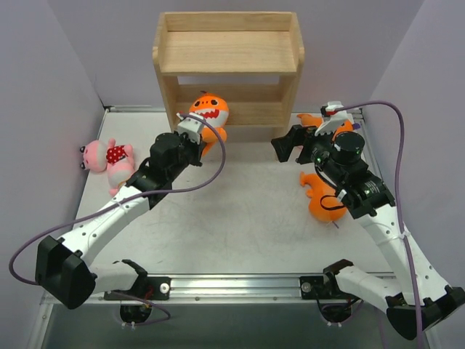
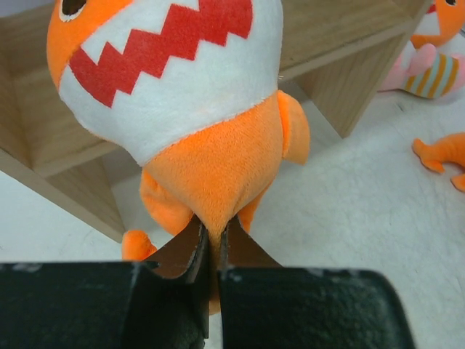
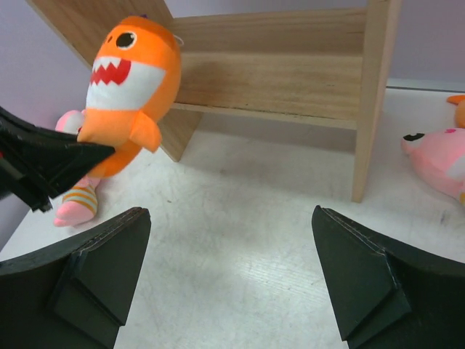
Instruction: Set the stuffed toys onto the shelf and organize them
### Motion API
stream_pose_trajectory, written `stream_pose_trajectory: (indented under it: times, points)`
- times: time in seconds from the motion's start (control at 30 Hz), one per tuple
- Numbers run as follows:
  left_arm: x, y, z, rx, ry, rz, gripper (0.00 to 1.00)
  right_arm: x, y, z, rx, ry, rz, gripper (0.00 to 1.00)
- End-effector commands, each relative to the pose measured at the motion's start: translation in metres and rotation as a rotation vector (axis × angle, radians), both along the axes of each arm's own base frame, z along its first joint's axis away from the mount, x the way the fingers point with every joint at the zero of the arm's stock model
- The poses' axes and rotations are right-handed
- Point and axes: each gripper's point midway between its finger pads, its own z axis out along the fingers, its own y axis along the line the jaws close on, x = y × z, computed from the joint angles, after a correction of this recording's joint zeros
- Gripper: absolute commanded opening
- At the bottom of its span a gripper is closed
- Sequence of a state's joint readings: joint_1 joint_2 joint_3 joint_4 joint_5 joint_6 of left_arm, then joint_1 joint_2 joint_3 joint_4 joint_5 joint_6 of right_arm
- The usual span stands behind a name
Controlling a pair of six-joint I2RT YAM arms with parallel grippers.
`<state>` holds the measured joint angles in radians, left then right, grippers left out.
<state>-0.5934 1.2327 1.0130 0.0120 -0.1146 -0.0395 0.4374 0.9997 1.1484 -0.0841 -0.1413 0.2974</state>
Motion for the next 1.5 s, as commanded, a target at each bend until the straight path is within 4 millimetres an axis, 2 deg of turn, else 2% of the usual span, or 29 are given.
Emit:
stream_pose_trajectory:
  times: [0.0,0.1,0.23,0.3,0.53,0.77,0.97,1.2,1.47]
  points:
    - [0.025,0.001,0.045,-0.044,-0.111,0.007,0.03,0.001,-0.012,0.007,-0.028,-0.036,-0.042,0.99]
    - [0.044,0.003,0.054,-0.042,-0.129,0.033,0.02,-0.003,-0.014,0.01,-0.026,-0.046,-0.047,0.99]
    - [0.067,0.006,0.052,-0.042,-0.122,0.074,0.02,-0.006,-0.017,0.012,-0.026,-0.048,-0.051,1.0]
    - [0.075,0.01,0.057,-0.051,-0.133,0.101,0.02,-0.008,-0.019,0.011,-0.03,-0.045,-0.055,0.99]
    - [0.098,0.013,0.055,-0.012,-0.182,0.129,0.02,-0.014,-0.024,0.011,-0.032,-0.042,-0.071,0.99]
    - [0.109,0.023,0.066,-0.007,-0.244,0.171,0.04,-0.016,-0.026,0.007,-0.032,-0.028,-0.078,0.99]
    - [0.115,0.031,0.067,0.002,-0.239,0.191,0.04,-0.016,-0.027,0.007,-0.034,-0.026,-0.084,0.99]
    - [0.125,0.027,0.053,0.022,-0.204,0.161,0.05,-0.016,-0.027,0.007,-0.032,-0.023,-0.084,1.0]
    - [0.133,0.029,0.045,0.01,-0.174,0.176,0.12,-0.018,-0.03,0.006,-0.036,-0.015,-0.095,0.99]
